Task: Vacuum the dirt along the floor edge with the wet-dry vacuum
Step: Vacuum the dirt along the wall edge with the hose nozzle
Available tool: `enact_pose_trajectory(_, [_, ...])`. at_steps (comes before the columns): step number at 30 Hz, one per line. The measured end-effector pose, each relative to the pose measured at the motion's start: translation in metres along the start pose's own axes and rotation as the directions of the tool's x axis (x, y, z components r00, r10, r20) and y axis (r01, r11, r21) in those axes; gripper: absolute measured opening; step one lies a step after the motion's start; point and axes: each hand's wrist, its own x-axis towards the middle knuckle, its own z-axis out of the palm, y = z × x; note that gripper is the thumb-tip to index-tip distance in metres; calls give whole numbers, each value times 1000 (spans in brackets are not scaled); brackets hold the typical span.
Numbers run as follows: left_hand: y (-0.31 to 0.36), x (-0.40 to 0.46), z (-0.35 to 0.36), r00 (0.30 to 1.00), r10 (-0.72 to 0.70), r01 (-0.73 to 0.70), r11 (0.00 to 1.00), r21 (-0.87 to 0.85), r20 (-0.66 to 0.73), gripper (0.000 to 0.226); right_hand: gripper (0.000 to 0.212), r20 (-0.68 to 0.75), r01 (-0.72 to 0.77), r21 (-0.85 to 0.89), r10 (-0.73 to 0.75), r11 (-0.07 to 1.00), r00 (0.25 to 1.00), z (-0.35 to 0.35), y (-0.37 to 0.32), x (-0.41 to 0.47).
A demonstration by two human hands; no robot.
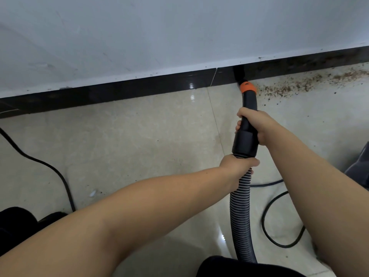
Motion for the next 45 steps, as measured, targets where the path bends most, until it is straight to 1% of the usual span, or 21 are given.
enact_pose_trajectory(4, [-16,-12,-15,999,1,-4,998,-58,-53,15,11,78,20,-68,-14,997,997,25,10,-14])
enact_pose_trajectory(11, [-36,-29,-48,993,3,-22,986,-164,-116,15,11,199,68,-153,-37,986,979,70,26,-29])
enact_pose_trajectory(18, [-34,-38,-52,993,1,-23,982,-185,-118,14,12,236,89,-224,-34,971,971,81,24,-36])
enact_pose_trajectory(20, [-35,-41,-49,995,-3,-16,984,-176,-103,15,12,227,90,-227,-37,970,973,76,25,-39])
enact_pose_trajectory(22, [-38,-43,-44,997,-13,2,990,-140,-75,17,12,191,76,-188,-39,979,981,66,30,-42])
enact_pose_trajectory(28, [-74,-49,-8,994,-107,107,994,-4,17,14,13,85,-19,-93,27,996,996,6,64,-58])
enact_pose_trajectory(33, [-87,-49,27,988,-128,120,989,89,90,18,13,-54,-53,20,54,998,997,-46,80,-66])
enact_pose_trajectory(35, [-88,-52,37,984,-143,131,986,108,110,17,13,-82,-67,51,71,996,994,-60,82,-68])
enact_pose_trajectory(38, [-89,-51,42,985,-142,132,987,97,102,15,15,-70,-74,39,77,996,995,-63,81,-67])
enact_pose_trajectory(42, [-87,-45,29,992,-121,118,991,55,46,13,14,33,-57,-27,58,998,998,-38,71,-65])
enact_pose_trajectory(45, [-87,-44,22,993,-113,110,992,58,46,11,13,47,-50,-24,51,998,998,-29,71,-64])
